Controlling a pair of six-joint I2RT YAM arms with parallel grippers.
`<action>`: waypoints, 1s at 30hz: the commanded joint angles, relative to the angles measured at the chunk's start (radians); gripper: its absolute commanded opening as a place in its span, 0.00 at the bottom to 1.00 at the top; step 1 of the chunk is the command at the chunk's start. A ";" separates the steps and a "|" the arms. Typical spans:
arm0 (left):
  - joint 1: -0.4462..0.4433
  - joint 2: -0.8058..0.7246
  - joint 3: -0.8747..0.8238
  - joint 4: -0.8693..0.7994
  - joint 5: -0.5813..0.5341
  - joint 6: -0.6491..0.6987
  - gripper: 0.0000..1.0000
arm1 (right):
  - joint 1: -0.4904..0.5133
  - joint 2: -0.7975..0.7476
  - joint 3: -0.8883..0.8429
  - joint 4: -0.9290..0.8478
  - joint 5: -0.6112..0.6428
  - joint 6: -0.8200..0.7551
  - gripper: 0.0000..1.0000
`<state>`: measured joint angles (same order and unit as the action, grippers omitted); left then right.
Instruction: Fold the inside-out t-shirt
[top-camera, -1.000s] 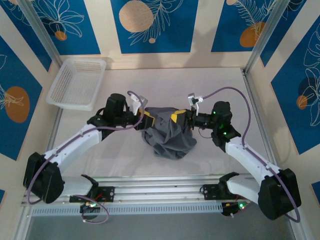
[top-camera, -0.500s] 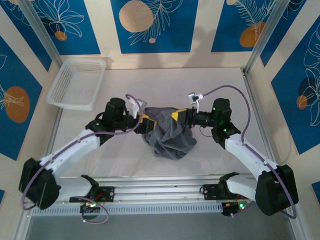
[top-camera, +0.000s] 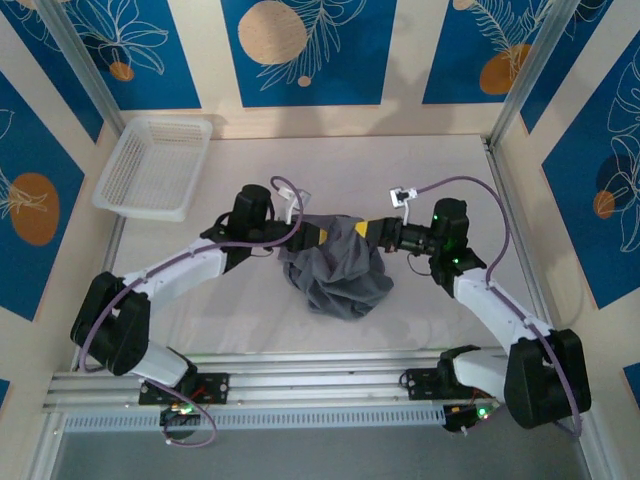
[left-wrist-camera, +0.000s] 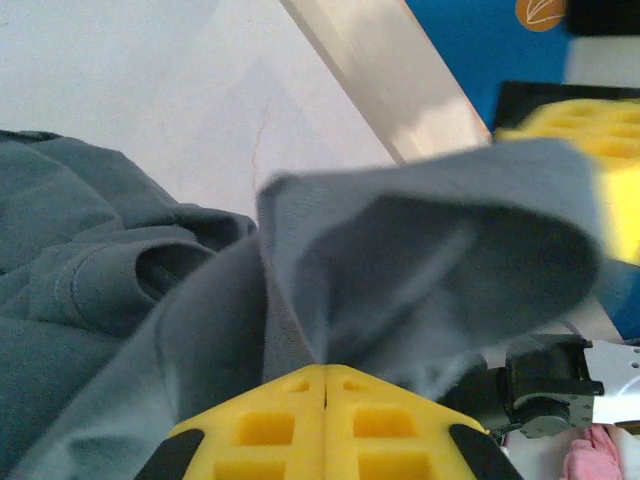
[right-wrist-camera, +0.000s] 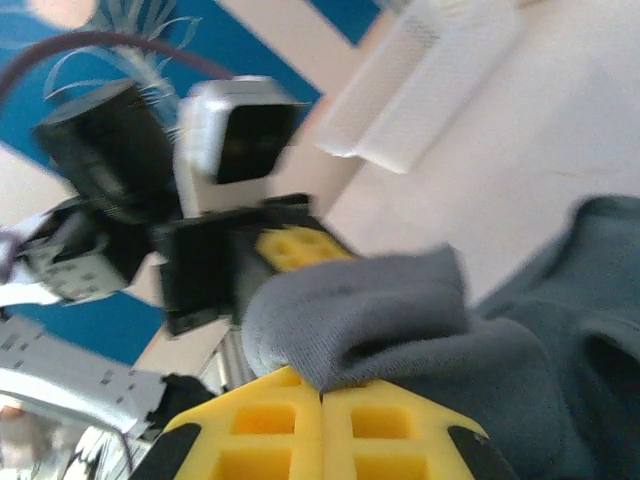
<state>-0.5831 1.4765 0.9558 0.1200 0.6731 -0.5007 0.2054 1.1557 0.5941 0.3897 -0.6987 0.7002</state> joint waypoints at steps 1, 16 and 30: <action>-0.014 0.014 -0.014 0.058 0.036 -0.015 0.00 | -0.041 0.068 -0.079 0.000 0.000 0.043 0.08; -0.058 0.169 0.024 0.041 -0.051 0.021 0.01 | 0.179 -0.247 0.010 -0.639 0.619 0.004 0.30; -0.057 0.231 0.068 0.101 -0.029 -0.067 0.43 | 0.369 0.110 0.203 -0.596 0.890 0.057 0.43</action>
<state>-0.6380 1.6802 0.9829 0.1654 0.6109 -0.5369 0.5758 1.2530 0.7670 -0.2138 0.0933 0.7589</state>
